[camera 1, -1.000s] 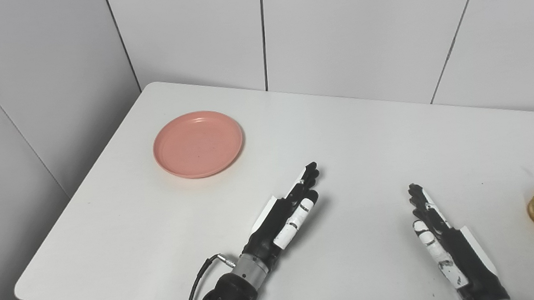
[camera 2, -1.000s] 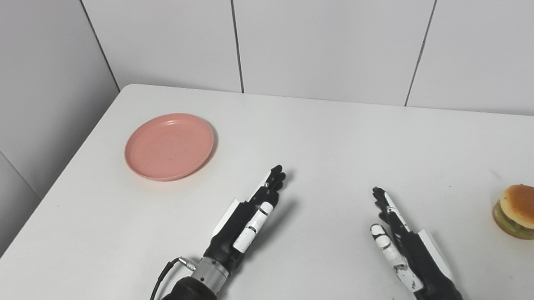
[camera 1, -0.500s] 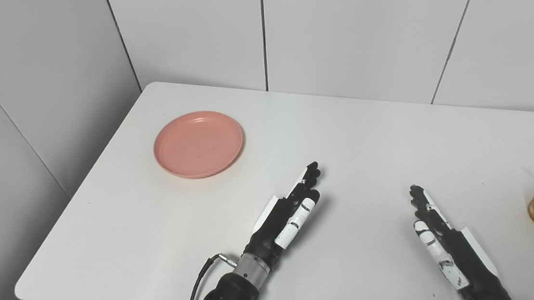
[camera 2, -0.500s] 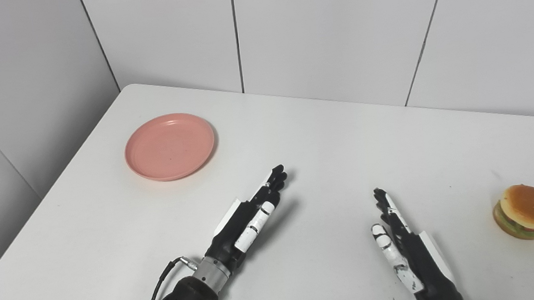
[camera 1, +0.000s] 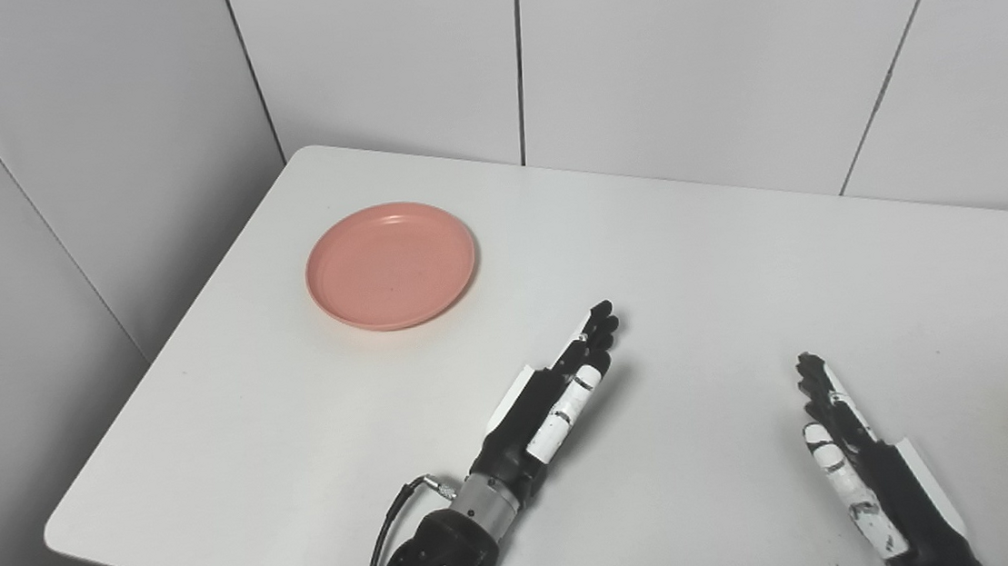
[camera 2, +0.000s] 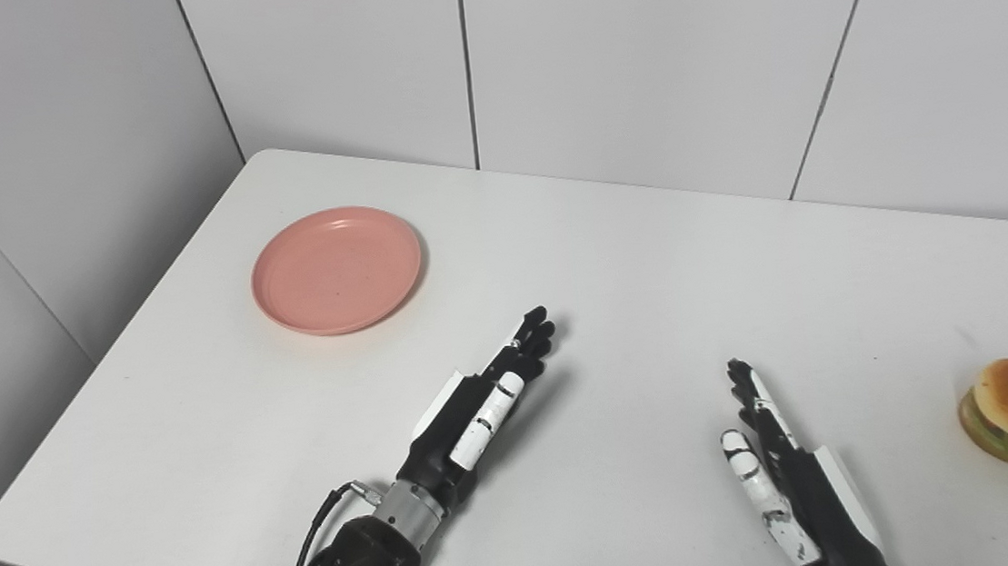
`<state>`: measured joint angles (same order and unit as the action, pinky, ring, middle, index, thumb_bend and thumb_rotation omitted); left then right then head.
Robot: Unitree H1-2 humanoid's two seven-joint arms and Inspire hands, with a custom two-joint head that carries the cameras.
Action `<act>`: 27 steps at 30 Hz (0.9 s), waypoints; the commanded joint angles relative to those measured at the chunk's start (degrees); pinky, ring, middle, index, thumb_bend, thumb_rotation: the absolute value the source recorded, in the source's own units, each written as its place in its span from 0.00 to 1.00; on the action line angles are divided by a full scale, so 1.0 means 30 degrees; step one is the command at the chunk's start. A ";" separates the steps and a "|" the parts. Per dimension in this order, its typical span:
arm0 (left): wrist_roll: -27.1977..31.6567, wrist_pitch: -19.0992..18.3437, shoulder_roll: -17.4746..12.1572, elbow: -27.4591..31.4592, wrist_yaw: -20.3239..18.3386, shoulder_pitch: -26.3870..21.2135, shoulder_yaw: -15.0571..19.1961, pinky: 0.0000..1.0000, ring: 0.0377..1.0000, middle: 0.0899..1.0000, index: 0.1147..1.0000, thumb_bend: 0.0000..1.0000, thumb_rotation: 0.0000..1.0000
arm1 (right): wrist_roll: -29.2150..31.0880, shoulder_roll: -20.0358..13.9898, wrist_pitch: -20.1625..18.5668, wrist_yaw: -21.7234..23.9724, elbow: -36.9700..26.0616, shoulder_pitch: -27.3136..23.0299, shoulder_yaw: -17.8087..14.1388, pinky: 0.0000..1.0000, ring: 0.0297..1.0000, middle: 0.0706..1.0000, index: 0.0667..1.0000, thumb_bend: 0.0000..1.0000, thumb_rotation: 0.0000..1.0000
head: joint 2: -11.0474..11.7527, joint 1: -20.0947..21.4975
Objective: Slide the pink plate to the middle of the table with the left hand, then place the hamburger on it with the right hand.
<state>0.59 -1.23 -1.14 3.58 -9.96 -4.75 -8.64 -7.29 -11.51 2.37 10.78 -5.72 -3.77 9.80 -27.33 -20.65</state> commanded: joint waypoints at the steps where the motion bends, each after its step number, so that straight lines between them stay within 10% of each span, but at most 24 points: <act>1: 0.0601 -0.0770 -0.0116 0.0674 -0.0332 -0.0363 0.0104 1.00 1.00 1.00 1.00 0.46 1.00 | 0.0084 0.0040 -0.0729 0.0140 -0.0346 0.0010 -0.0094 1.00 1.00 1.00 1.00 0.02 1.00 | -0.0031 -0.0012; 27: 0.3523 -0.5006 -0.2396 0.6655 0.0154 -0.4440 0.4276 0.96 0.96 0.98 0.97 0.48 1.00 | -0.0378 0.0400 -0.1065 0.0027 -0.0281 -0.0176 0.0017 1.00 1.00 0.99 0.99 0.04 1.00 | -0.0252 0.0004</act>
<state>10.20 -15.94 -7.53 21.49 -10.30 -15.66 3.39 -8.13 -10.37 0.38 10.66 -6.39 -3.95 9.86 -28.04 -20.57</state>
